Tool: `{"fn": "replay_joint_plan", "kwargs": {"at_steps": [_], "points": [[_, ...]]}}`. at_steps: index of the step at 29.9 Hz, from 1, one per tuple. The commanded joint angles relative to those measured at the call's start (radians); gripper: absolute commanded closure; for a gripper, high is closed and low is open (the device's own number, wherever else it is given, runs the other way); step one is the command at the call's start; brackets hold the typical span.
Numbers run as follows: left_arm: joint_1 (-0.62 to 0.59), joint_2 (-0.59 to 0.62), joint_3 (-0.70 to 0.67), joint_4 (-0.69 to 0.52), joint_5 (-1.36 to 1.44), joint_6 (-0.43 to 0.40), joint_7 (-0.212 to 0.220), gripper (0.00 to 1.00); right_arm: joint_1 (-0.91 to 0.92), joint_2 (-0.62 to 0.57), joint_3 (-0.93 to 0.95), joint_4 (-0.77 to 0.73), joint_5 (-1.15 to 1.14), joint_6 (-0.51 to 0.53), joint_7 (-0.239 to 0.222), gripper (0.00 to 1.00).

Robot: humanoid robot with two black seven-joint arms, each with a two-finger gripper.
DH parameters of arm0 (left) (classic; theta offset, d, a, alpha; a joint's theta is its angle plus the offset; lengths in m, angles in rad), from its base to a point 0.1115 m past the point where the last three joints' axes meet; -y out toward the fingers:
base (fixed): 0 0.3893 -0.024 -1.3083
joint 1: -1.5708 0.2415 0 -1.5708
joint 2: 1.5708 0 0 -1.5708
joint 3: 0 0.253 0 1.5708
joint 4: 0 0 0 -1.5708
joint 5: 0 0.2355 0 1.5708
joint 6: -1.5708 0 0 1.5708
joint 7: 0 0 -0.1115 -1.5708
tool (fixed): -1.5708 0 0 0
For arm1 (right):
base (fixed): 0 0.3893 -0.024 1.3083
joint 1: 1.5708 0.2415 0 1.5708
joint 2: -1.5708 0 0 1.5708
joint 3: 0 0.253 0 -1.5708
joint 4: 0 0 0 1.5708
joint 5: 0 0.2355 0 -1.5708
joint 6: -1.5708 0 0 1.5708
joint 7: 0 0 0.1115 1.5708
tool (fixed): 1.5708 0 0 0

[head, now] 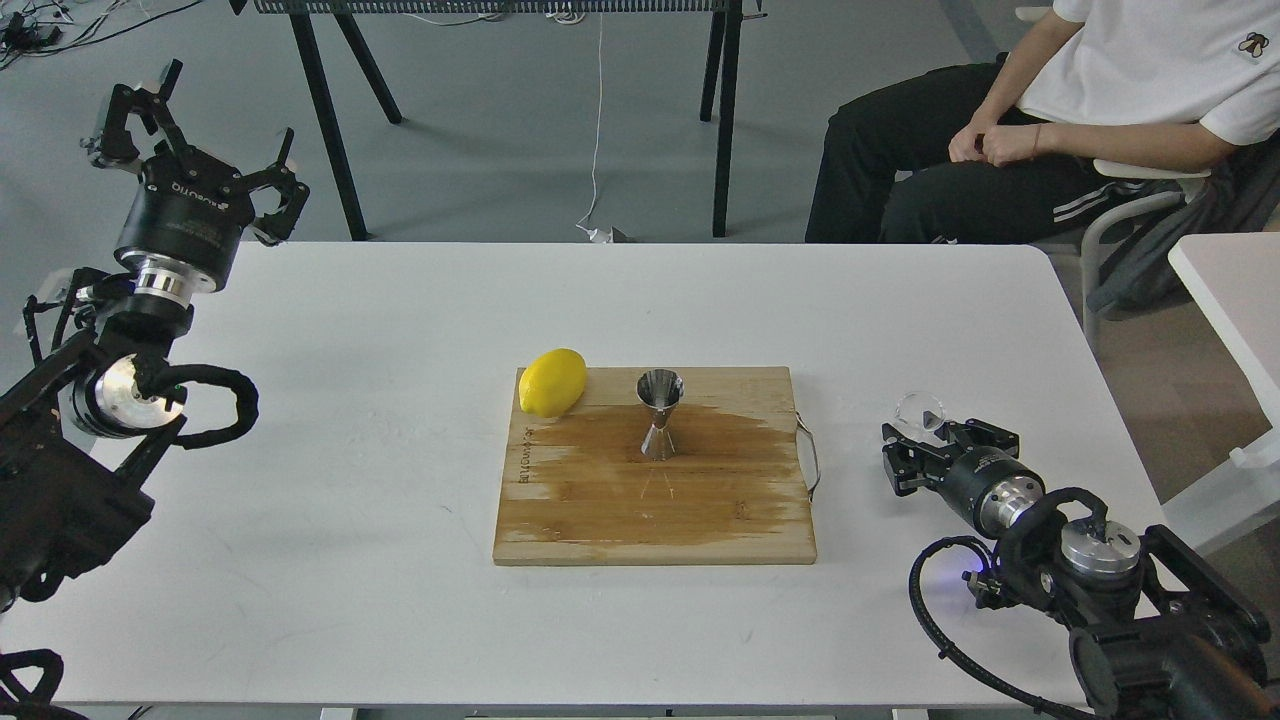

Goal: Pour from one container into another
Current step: 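Set the clear cup down, open the right gripper and withdraw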

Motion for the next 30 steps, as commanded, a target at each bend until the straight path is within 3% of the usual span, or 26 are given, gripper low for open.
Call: {"fn": "replay_joint_plan", "kwargs": {"at_steps": [1,8,12,14,15,16,17,26,30], "points": [[0.000,-0.003,0.001,0.000,0.000,0.000,0.001,0.00,0.000,-0.002,0.001,0.001,-0.001,0.000,0.000,0.48],[0.000,-0.003,0.001,0.000,0.000,0.000,0.001,0.00,-0.009,-0.008,0.001,-0.001,-0.001,0.000,0.003,0.46],[0.000,-0.003,0.001,0.000,0.000,0.000,0.001,0.00,-0.021,-0.011,0.012,-0.001,-0.001,0.000,0.003,0.37],[0.000,-0.003,0.001,0.000,0.000,0.000,0.001,0.00,-0.030,-0.015,0.014,0.004,-0.001,0.002,0.002,0.28],[0.000,-0.003,0.001,0.000,0.000,0.000,0.001,0.00,-0.037,-0.018,0.014,0.008,0.001,0.005,0.002,0.20],[0.000,-0.003,0.001,0.000,0.000,0.000,0.001,0.00,-0.040,-0.023,0.015,0.011,0.001,0.005,0.002,0.05],[0.000,-0.003,0.001,0.000,0.000,0.000,0.001,0.00,-0.041,-0.025,0.015,0.013,-0.001,0.008,0.000,0.03],[0.000,-0.003,0.000,0.000,0.000,0.000,-0.001,0.00,-0.055,-0.058,0.000,0.017,-0.005,0.147,-0.004,0.02],[0.000,-0.003,0.000,0.000,0.000,0.000,-0.001,0.00,-0.052,-0.074,-0.019,0.025,-0.018,0.268,-0.004,0.01]]}}
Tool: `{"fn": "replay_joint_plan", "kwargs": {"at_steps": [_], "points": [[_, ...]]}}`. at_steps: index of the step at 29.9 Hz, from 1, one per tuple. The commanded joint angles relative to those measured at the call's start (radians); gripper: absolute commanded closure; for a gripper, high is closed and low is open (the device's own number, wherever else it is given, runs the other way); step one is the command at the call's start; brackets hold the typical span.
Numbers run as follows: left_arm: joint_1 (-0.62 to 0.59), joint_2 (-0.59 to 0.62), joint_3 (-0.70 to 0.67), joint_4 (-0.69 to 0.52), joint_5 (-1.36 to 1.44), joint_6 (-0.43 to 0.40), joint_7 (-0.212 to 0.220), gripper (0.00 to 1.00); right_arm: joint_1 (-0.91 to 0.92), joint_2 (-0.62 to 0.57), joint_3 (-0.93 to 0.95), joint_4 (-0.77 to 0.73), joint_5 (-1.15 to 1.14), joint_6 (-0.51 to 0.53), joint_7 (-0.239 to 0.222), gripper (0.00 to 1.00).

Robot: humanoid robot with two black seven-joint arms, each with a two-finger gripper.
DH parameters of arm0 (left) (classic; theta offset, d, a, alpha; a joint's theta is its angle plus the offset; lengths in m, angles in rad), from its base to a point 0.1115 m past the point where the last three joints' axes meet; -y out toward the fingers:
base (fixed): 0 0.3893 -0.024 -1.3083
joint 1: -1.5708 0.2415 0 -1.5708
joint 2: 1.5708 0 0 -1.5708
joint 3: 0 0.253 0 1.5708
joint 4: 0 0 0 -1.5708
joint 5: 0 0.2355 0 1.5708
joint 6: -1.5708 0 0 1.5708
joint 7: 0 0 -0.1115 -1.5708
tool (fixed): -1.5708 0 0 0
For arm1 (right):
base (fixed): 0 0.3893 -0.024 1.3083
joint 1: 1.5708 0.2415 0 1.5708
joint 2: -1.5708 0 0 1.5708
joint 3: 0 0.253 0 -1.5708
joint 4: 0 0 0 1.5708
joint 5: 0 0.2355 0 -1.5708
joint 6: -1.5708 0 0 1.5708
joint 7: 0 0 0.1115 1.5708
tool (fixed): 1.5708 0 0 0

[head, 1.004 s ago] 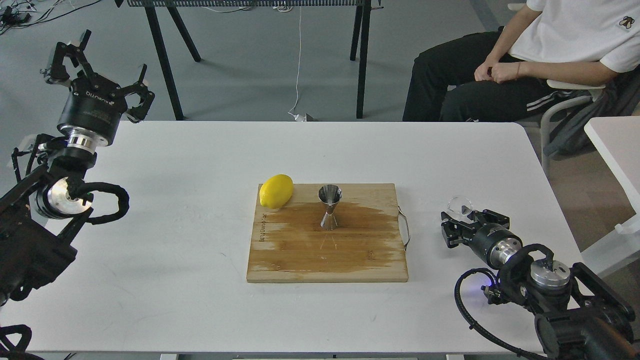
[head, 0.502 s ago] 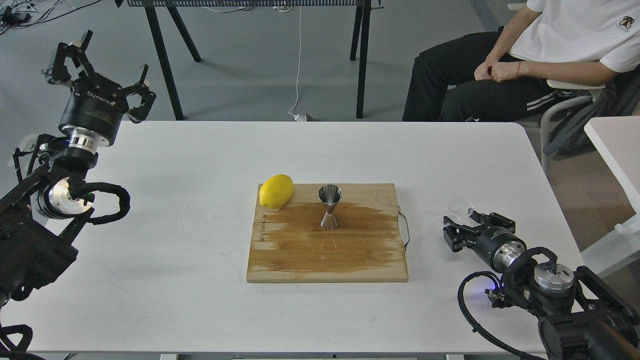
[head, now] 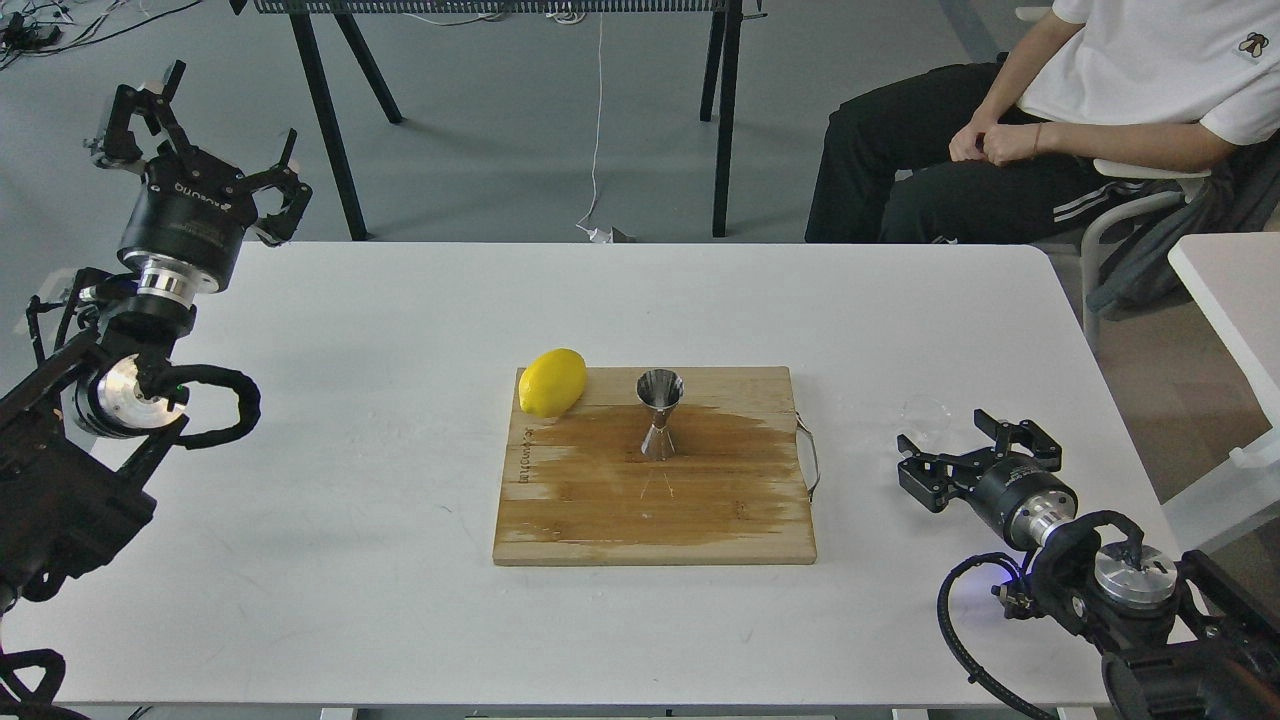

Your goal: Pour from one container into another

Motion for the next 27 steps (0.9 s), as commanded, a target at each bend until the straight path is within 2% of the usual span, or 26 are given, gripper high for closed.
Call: {"fn": "replay_joint_plan", "kwargs": {"at_steps": [1,5,13,16,19,20,22,27], "points": [[0.000,0.000,-0.001,0.000,0.000,0.000,-0.001,0.00,0.005,-0.012,-0.029,0.006,-0.011,0.114,0.002,0.01],[0.000,0.003,-0.002,-0.009,0.000,0.000,-0.001,0.00,0.025,-0.015,-0.078,0.022,-0.075,0.223,0.008,0.01],[0.000,0.006,-0.004,-0.008,0.000,0.000,-0.001,0.00,0.175,-0.070,-0.072,0.046,-0.094,0.238,0.023,0.00],[0.000,0.003,-0.004,-0.008,0.000,0.000,0.000,0.00,0.260,-0.088,-0.053,0.023,-0.095,0.240,0.086,0.00],[-0.002,0.000,-0.004,0.002,0.000,0.000,0.002,0.00,0.332,-0.107,-0.052,-0.030,-0.098,0.256,0.204,0.00],[-0.002,-0.001,-0.005,0.002,-0.002,0.000,0.002,0.00,0.353,-0.122,-0.055,-0.050,-0.100,0.279,0.222,0.00],[0.000,-0.006,-0.007,0.002,-0.005,0.000,0.000,0.00,0.390,-0.157,-0.055,-0.115,-0.117,0.299,0.239,0.00],[0.003,-0.012,-0.005,0.002,-0.055,0.000,0.000,0.00,0.498,-0.171,-0.081,-0.291,-0.123,0.299,0.239,0.00]]}}
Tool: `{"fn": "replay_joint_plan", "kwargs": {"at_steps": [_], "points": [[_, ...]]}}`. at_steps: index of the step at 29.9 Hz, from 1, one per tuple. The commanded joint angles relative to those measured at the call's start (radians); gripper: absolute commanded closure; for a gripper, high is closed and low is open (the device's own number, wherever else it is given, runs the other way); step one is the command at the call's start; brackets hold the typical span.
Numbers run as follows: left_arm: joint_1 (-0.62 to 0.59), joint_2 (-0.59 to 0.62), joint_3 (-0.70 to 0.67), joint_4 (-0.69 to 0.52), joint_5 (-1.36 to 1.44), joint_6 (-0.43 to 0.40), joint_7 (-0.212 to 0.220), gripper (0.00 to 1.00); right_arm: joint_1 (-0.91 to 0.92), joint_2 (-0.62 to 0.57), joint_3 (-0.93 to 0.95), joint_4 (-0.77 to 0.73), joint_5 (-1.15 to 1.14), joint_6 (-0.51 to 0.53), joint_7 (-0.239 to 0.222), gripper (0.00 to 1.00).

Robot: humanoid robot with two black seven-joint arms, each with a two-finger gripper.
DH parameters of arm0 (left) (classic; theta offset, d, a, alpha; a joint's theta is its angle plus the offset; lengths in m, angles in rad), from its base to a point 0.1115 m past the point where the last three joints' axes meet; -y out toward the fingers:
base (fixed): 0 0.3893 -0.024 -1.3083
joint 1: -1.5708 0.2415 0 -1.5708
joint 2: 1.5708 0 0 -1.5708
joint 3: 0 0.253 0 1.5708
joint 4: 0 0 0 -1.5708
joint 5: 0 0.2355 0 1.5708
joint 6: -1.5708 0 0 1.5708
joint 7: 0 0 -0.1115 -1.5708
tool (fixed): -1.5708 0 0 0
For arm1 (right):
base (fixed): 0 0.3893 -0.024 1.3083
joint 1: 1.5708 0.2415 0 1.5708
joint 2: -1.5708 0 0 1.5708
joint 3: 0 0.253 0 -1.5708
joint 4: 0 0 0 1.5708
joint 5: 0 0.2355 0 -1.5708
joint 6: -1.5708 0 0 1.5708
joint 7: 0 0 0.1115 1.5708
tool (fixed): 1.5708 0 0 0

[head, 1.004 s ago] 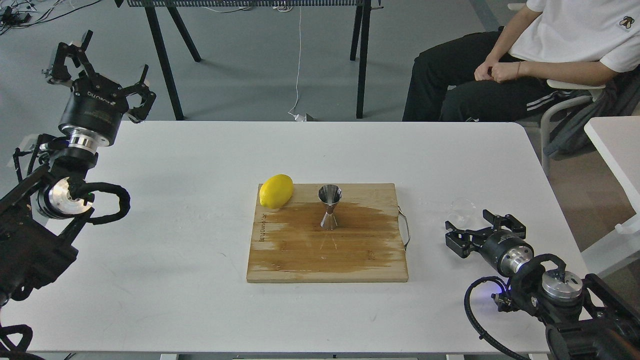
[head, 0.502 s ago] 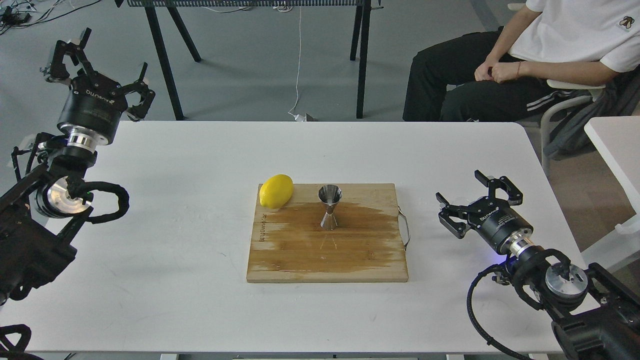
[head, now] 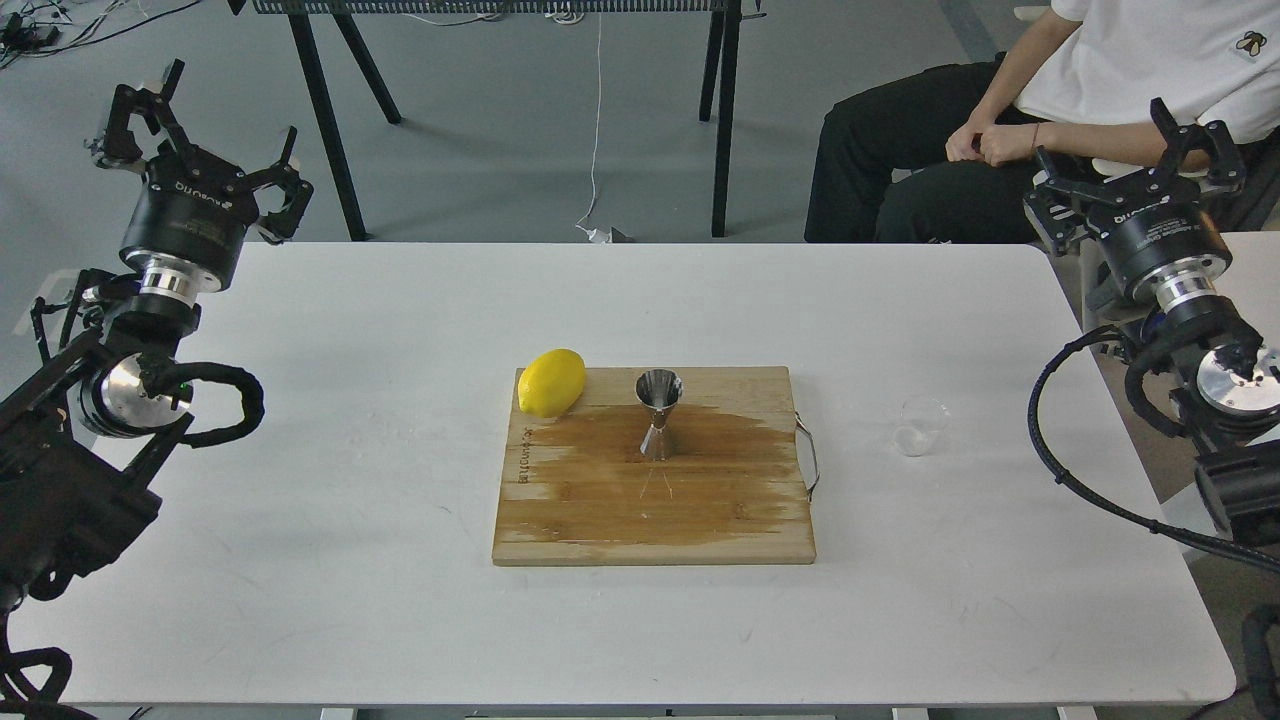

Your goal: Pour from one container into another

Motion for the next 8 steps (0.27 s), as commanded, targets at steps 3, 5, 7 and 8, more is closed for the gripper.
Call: {"fn": "replay_joint_plan", "kwargs": {"at_steps": [3,5,7,8], "points": [[0.000,-0.002,0.001,0.000,-0.044,0.000,0.000,0.00,0.095,-0.015,-0.036,-0.133,-0.003,0.001,0.002,0.00],[0.002,-0.004,0.001,0.000,-0.044,0.000,0.000,0.00,0.109,-0.015,-0.045,-0.133,-0.003,0.001,0.002,0.00],[0.000,-0.012,0.001,0.000,-0.044,0.000,0.003,0.00,0.110,-0.015,-0.059,-0.133,-0.003,0.001,0.002,0.00],[0.000,-0.012,0.003,0.000,-0.044,0.000,0.001,0.00,0.112,-0.015,-0.070,-0.130,-0.003,0.001,0.002,0.00]]}}
